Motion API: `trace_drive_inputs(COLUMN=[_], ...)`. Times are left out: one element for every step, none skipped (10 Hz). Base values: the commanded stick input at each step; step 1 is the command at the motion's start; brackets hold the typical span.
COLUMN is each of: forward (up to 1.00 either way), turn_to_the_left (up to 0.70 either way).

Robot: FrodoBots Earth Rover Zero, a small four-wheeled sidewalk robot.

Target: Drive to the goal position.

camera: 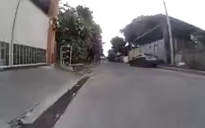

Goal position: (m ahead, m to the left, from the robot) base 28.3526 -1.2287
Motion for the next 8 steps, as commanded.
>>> trace_drive_inputs(forward=[0.70,0.70,0.70,0.70,0.70,0.70,0.70,0.70], turn_to_the_left=[0.00,0.00,0.00,0.00,0.00,0.00,-0.28,-0.35])
